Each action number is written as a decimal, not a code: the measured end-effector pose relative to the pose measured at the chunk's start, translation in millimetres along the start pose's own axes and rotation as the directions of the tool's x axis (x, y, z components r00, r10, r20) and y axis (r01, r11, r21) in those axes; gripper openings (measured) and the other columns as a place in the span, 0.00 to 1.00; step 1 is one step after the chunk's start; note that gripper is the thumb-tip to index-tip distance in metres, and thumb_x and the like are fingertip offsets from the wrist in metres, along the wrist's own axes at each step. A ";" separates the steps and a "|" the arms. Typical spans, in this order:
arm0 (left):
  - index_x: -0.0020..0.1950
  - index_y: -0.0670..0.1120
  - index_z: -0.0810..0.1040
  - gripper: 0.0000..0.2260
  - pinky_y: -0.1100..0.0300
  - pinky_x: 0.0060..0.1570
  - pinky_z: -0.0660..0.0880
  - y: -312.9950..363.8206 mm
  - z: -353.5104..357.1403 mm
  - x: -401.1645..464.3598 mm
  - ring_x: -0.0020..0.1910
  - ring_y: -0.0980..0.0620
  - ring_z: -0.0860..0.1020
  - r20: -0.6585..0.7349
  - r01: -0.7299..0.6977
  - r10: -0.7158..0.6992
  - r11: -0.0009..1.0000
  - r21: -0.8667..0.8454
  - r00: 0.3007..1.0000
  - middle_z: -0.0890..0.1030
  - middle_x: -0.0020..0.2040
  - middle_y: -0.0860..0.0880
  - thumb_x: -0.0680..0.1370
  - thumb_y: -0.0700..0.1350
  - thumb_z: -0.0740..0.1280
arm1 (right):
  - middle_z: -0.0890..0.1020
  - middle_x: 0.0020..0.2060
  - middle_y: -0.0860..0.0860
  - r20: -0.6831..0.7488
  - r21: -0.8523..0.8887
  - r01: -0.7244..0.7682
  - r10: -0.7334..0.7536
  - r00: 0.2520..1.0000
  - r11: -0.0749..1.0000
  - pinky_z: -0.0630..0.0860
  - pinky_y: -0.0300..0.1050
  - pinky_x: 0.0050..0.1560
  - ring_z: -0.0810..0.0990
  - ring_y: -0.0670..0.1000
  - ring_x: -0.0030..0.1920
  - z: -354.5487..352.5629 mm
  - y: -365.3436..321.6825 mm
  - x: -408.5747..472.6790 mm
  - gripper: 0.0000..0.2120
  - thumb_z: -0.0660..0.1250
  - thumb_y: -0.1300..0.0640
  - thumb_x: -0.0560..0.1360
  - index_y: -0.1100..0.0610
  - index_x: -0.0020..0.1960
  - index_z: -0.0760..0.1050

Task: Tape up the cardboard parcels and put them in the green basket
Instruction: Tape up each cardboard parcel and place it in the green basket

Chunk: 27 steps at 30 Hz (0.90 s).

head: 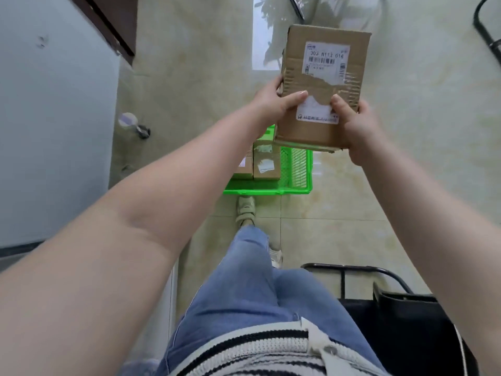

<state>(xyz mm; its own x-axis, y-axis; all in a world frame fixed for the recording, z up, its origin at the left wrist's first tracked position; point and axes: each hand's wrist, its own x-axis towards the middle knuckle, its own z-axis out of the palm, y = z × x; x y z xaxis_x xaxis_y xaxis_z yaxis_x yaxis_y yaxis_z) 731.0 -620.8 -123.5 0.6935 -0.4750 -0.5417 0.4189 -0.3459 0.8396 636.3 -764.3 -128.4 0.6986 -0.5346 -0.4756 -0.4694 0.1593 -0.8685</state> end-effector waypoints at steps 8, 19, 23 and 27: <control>0.71 0.42 0.66 0.31 0.55 0.65 0.71 -64.9 -11.3 110.0 0.63 0.48 0.75 -0.118 0.204 -0.194 0.976 0.076 0.974 0.76 0.65 0.45 0.74 0.51 0.75 | 0.83 0.48 0.47 -0.041 0.000 -0.144 0.144 0.989 0.990 0.79 0.40 0.47 0.83 0.44 0.46 33.8 66.4 97.3 0.12 0.68 0.53 0.78 0.54 0.59 0.75; 0.80 0.43 0.49 0.43 0.44 0.76 0.42 -313.0 4.9 241.9 0.79 0.42 0.44 -0.391 0.470 -0.263 0.551 0.690 0.882 0.46 0.80 0.38 0.77 0.67 0.60 | 0.82 0.57 0.57 -0.036 0.035 -0.403 0.405 0.914 0.914 0.79 0.37 0.41 0.82 0.45 0.42 87.7 308.6 218.8 0.19 0.69 0.63 0.76 0.61 0.66 0.73; 0.78 0.37 0.38 0.53 0.43 0.75 0.38 -376.9 5.5 281.2 0.78 0.41 0.37 -0.514 0.564 -0.244 0.475 0.676 0.822 0.36 0.78 0.37 0.73 0.73 0.58 | 0.83 0.52 0.53 -0.008 -0.031 -0.409 0.409 0.913 0.912 0.80 0.39 0.40 0.82 0.44 0.40 102.6 365.8 266.9 0.18 0.70 0.62 0.76 0.59 0.65 0.74; 0.78 0.37 0.36 0.54 0.41 0.74 0.40 -419.3 0.9 306.6 0.78 0.41 0.38 -0.571 0.598 -0.220 0.477 0.644 0.791 0.36 0.78 0.37 0.72 0.73 0.58 | 0.83 0.55 0.54 0.024 -0.096 -0.376 0.380 0.925 0.922 0.80 0.46 0.53 0.82 0.50 0.48 121.9 402.3 295.1 0.19 0.68 0.63 0.77 0.58 0.67 0.73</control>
<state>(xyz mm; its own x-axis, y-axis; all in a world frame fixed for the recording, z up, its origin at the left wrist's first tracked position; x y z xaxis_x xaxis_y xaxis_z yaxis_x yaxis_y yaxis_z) 767.4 -622.1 -641.6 0.7910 0.1626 -0.5899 0.2366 -0.9703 0.0498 719.4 -756.8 -635.2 0.4804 -0.4143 -0.7730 -0.7472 0.2680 -0.6081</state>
